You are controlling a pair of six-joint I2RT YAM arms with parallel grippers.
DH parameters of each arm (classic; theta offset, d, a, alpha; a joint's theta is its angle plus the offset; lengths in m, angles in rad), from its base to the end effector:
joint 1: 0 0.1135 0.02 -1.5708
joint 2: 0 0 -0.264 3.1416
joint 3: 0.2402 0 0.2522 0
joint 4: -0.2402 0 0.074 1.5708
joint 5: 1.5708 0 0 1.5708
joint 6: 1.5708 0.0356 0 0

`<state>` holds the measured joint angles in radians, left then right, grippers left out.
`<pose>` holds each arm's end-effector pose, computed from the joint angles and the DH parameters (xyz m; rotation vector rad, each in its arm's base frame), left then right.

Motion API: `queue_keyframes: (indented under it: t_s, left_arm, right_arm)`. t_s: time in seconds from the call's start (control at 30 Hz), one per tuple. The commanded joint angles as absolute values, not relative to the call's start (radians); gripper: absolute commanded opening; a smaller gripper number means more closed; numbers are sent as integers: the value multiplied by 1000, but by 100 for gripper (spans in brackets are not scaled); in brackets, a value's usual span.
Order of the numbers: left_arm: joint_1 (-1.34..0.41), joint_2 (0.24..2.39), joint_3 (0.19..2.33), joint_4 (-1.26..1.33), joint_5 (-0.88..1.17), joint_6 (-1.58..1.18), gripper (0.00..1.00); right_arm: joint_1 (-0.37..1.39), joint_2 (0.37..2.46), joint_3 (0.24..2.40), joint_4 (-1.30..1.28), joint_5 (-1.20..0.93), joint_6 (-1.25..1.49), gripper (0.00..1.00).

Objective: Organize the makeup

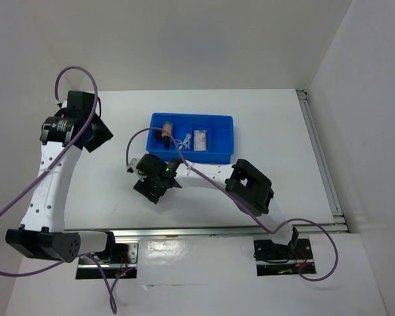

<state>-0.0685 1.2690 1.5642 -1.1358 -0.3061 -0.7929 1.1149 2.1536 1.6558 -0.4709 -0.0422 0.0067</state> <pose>0.2306 -0.0051 0.4138 -0.9652 2.1551 -0.0458 0.2061 0.4238 0.1794 -1.3893 2.2128 0.4781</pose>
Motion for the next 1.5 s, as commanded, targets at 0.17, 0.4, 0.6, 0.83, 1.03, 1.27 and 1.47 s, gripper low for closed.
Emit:
queue_keyframes:
  t_s: [0.17,0.4,0.6,0.83,1.03,1.27,1.47]
  left_arm:
    - [-40,1362,1675,-1155,-219,-778,53]
    - [-21,1341,1622,-1137,-210,-769,53]
    - [-21,1331,1612,-1118,-210,-759,53]
    - [-12,1331,1603,-1118,-210,-759,53]
    - [-12,1331,1594,-1100,-201,-759,53]
    - [-12,1331,1585,-1100,-192,-759,53]
    - [-12,1322,1575,-1091,-202,-749,53]
  right_arm:
    - [1118,2209,1706,-425,-81,-31,68]
    - [1118,2209,1668,-414,-51,-31,59]
    - [1127,2218,1657,-414,-20,-40,38]
    - [1127,2165,1647,-434,11,-40,28]
    - [1127,2115,1647,-456,60,-31,20]
    - [1127,2077,1649,-456,83,-12,18]
    - [1105,2028,1759,-531,166,6,18]
